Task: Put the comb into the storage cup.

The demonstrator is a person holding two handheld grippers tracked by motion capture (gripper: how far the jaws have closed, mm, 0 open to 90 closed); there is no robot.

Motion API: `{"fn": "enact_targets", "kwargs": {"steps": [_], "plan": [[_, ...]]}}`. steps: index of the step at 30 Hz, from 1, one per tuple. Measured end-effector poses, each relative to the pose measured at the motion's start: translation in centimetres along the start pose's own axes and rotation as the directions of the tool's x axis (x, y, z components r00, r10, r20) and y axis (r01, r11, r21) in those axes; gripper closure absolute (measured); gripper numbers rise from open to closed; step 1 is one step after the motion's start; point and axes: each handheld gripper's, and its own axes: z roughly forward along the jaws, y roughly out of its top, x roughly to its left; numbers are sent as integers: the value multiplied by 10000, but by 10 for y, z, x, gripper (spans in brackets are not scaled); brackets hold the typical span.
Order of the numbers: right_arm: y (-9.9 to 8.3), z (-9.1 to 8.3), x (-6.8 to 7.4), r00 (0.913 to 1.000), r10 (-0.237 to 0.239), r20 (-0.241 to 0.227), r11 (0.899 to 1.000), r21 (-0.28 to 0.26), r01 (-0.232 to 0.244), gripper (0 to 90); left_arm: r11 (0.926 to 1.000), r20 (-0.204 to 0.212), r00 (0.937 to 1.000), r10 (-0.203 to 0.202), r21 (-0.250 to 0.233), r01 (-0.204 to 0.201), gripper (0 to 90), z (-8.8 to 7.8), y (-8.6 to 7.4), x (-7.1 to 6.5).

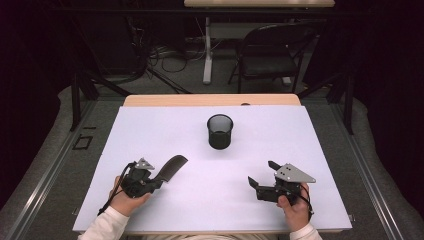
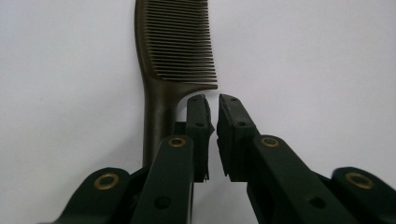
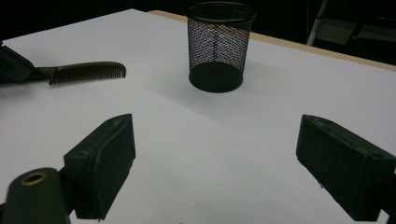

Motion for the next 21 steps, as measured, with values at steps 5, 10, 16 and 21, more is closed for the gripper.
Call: {"fn": "enact_targets", "kwargs": {"steps": [5,10,16,21], "plan": [[0,0,0,10000,5,-10,10000,-8,-5,118,9997,-14,10000,-60,-255,60,725,-5,1,0],[1,-1,-1,9999,123,34,9999,-57,-122,119,9954,-20,9994,-357,-886,354,560,-17,1,3],[0,0,0,10000,39,-36,10000,1,-39,122,9894,21,9980,-626,-1313,624,500,-23,-1,8],[1,-2,-1,10000,58,-22,10000,-76,-58,123,9812,-465,9989,62,-1926,-151,439,-29,-1,12]]}}
